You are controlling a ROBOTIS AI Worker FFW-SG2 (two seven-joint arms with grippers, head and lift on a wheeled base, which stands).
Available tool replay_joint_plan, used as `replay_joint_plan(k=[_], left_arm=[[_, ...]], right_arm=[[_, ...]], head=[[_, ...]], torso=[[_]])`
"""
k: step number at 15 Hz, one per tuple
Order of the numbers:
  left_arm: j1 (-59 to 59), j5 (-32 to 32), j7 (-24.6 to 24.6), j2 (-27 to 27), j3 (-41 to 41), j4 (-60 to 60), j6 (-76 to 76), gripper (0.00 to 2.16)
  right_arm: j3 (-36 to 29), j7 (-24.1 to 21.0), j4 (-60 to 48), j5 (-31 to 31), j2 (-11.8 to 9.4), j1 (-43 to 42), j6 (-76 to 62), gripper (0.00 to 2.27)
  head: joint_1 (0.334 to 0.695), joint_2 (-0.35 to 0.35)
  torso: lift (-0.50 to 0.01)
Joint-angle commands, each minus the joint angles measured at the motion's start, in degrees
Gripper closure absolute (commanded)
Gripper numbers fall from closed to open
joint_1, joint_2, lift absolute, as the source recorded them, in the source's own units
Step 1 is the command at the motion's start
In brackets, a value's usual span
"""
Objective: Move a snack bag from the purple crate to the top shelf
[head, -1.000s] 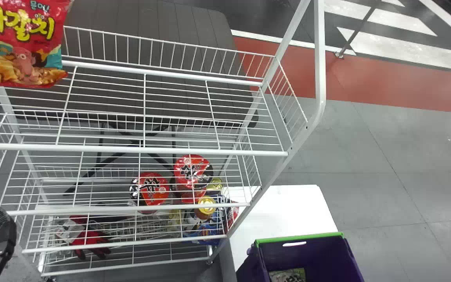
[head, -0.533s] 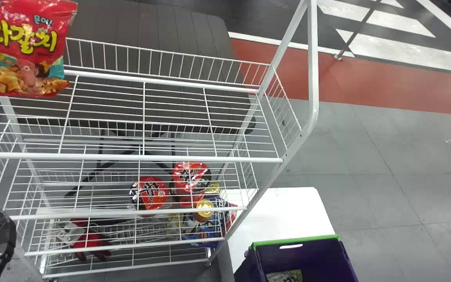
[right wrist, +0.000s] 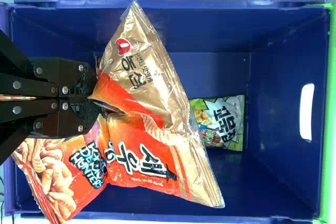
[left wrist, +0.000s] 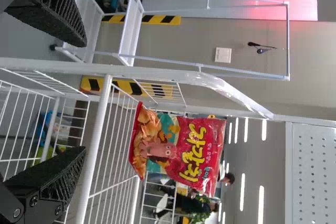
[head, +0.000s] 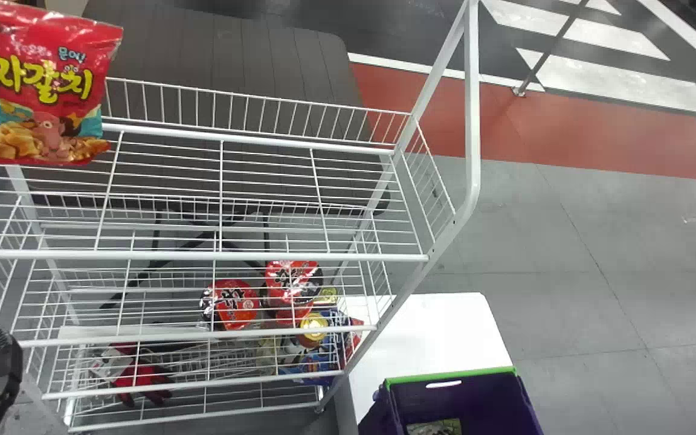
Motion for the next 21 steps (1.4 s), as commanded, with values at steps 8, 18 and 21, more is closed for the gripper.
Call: replay_joint_plan(k=[8,18,21], left_arm=[[-0.1,0.0,-0.3,0.1,0.0,-0.2,0.7,0.12],[-0.5,-0.1,0.0,-0.4,-0.6,-1.3,3.9,0.12],[-0.7,-0.2,0.1,-0.7,-0.8,-1.2,4.2,0.12]], right_arm=[[-0.1,0.3,0.0,0.0,-0.1,0.0,0.0,1.71],[-8.1,16.8,-23.7,-10.7,4.9,5.9,17.5,1.7],[-9.8,19.7,-33.8,-15.0,6.0,6.2,33.5,1.7]], head=[[0.695,-0.35],[0.695,-0.35],[0.695,-0.35]], torso=[[0.008],[-0.001],[-0.001]])
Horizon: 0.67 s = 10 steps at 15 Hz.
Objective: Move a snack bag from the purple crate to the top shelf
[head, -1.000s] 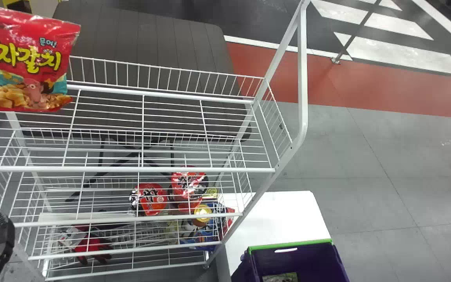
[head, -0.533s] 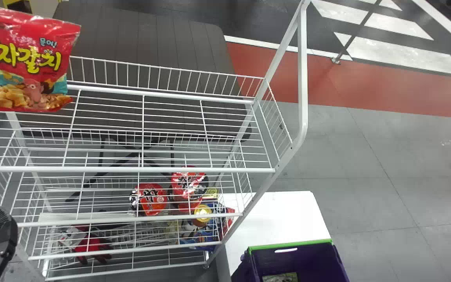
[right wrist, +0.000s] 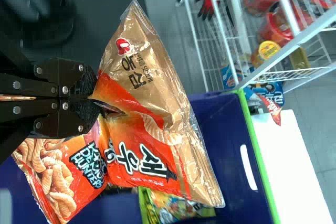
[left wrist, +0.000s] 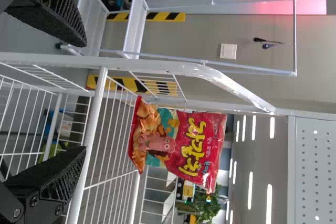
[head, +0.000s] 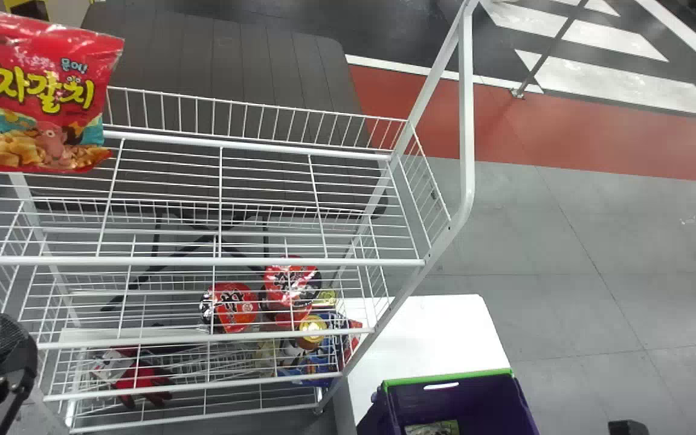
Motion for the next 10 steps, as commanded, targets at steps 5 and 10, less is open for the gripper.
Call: replay_joint_plan(k=[5,10], left_arm=[[0.2,-1.0,0.7,-0.4,-0.5,0.0,-0.1,0.12],[0.5,-2.1,0.9,-0.3,-1.4,-0.8,1.0,0.12]], right_arm=[[-2.3,1.1,-23.5,-7.8,3.7,-0.7,23.3,1.7],[-2.1,-0.4,-35.5,-11.6,7.1,-4.6,23.3,1.7]], head=[[0.695,-0.35],[0.695,-0.293]], torso=[[-0.001],[-0.001]])
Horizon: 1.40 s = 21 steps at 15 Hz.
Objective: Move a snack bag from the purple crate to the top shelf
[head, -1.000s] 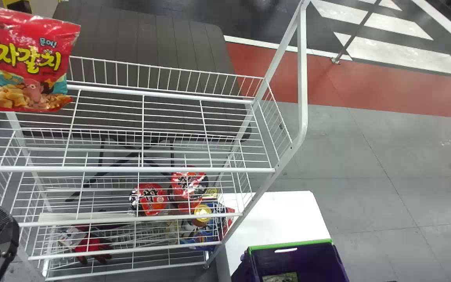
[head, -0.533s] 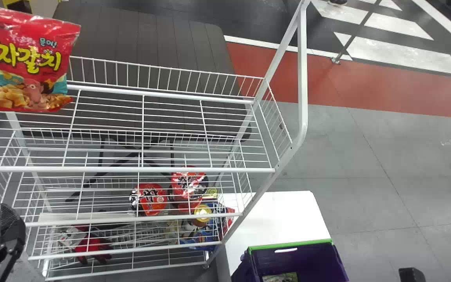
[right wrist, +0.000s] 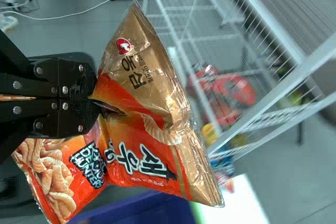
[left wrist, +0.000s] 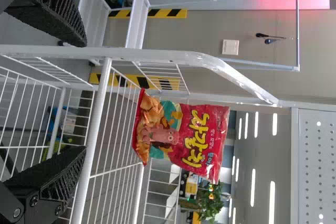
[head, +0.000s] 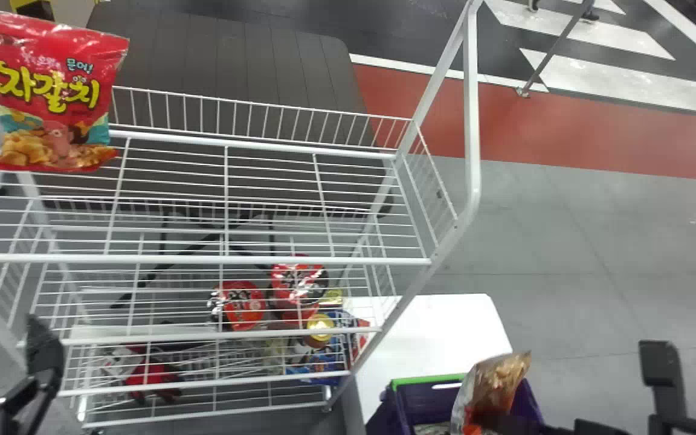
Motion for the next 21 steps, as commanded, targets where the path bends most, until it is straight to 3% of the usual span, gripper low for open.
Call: replay_joint_plan(k=[1,5,8,11,13,21], left_arm=[[0.0,-0.2,0.0,0.2,-0.4,-0.2,0.4,0.12],[0.8,-0.6,0.0,0.3,-0.6,-1.0,0.4,0.12],[1.3,-1.0,0.0,0.4,-1.1,-1.6,0.4,0.12],[2.0,-1.7,0.3,0.4,-1.4,-2.3,0.2,0.12],[2.5,-1.8,0.8,0.6,-1.4,-2.5,0.1,0.12],[3.4,-2.9,1.1,0.7,-1.7,-3.1,-0.3,0.12]], right_arm=[[0.7,-0.5,-5.9,-1.5,1.9,-2.2,0.7,1.7],[0.7,-6.9,-14.2,-11.0,3.0,-4.5,0.7,1.7],[0.1,-10.4,-18.2,-15.3,4.3,-11.2,0.7,1.7],[-0.2,-20.5,-20.0,-26.2,5.1,-12.7,0.7,1.7],[0.4,-23.9,-20.2,-29.8,6.0,-14.0,0.7,1.7],[14.6,-39.4,-19.9,-31.1,6.0,-14.9,0.7,1.7]], head=[[0.695,-0.273],[0.695,-0.191],[0.695,-0.135],[0.695,-0.113],[0.695,-0.093],[0.695,0.015]], torso=[[-0.001],[-0.001],[-0.001],[-0.001],[-0.001],[-0.001]])
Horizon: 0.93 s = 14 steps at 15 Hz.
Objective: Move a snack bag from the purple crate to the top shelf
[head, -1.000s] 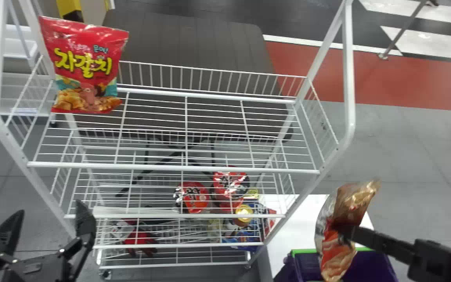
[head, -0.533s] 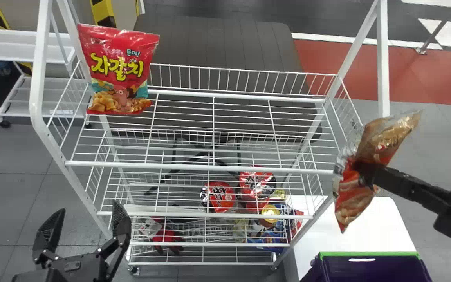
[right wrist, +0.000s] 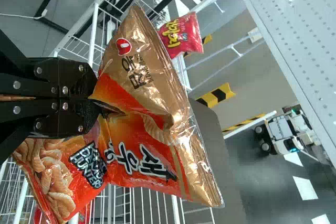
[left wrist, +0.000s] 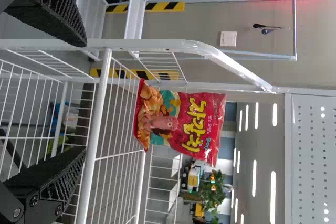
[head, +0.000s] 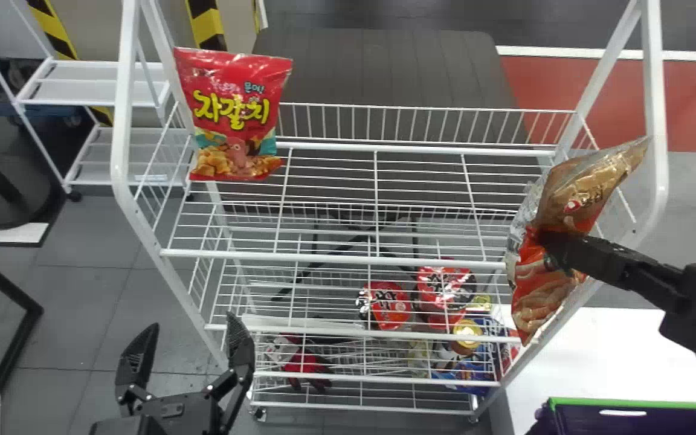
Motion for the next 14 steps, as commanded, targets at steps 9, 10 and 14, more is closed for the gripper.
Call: replay_joint_plan(k=[9,10,14], left_arm=[[0.5,-0.5,0.3,0.2,-0.3,-0.2,-0.1,0.12],[0.5,-0.5,0.3,0.2,-0.3,-0.2,-0.1,0.12],[0.6,-0.8,0.3,0.2,-0.3,-0.2,0.3,0.12]], right_arm=[[17.4,-10.2,3.7,10.5,0.2,-4.9,0.6,1.7],[18.4,-11.7,3.7,12.2,0.2,-5.9,0.6,1.7],[26.3,-16.7,10.8,20.6,0.2,-9.4,-11.2,1.7]], head=[[0.695,0.093],[0.695,0.095],[0.695,0.077]], torso=[[-0.001],[-0.001],[-0.001]])
